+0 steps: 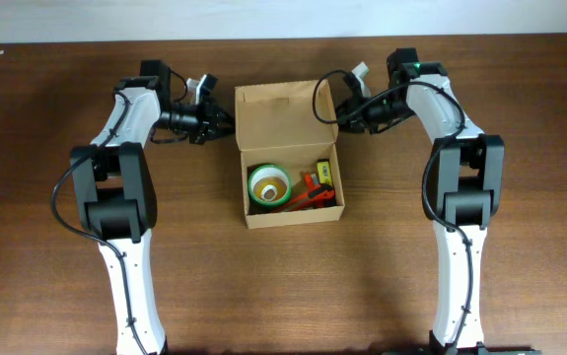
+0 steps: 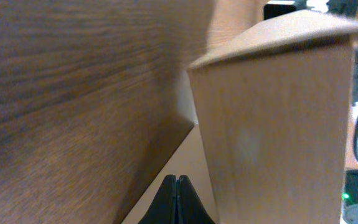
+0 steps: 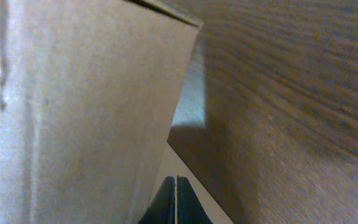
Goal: Pack container
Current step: 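Move both grippers to the box lid's side flaps, then push the lid flaps inward with both grippers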
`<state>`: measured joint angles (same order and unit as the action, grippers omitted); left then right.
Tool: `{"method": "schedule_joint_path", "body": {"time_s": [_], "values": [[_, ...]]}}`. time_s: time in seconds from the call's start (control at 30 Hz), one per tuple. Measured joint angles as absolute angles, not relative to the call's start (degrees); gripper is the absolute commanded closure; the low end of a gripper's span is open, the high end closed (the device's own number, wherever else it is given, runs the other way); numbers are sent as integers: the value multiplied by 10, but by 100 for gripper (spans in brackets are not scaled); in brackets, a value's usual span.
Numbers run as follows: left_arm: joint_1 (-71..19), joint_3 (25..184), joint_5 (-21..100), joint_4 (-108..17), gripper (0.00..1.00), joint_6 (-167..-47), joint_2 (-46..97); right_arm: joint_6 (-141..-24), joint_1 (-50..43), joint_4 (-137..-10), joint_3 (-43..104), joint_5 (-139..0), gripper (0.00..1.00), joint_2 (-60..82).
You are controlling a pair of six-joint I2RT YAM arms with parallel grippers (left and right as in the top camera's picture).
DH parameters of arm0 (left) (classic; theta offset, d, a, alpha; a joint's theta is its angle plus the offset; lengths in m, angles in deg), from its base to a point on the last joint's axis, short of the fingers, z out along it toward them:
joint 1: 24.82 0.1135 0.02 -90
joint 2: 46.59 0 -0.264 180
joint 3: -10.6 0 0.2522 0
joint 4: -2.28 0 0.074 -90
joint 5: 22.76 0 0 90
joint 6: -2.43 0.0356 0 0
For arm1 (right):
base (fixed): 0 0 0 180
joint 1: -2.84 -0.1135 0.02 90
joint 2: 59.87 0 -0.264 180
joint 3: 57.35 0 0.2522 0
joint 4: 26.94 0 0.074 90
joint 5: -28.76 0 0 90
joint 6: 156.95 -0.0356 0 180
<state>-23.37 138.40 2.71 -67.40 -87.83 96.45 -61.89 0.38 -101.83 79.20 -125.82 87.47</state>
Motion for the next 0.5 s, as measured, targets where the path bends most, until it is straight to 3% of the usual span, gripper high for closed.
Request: {"method": "schedule_joint_path", "body": {"time_s": [0.5], "values": [[-234,1489,-2,-732,99,-878,965,-617,4,-1019,849,-1288,97,875]]}}
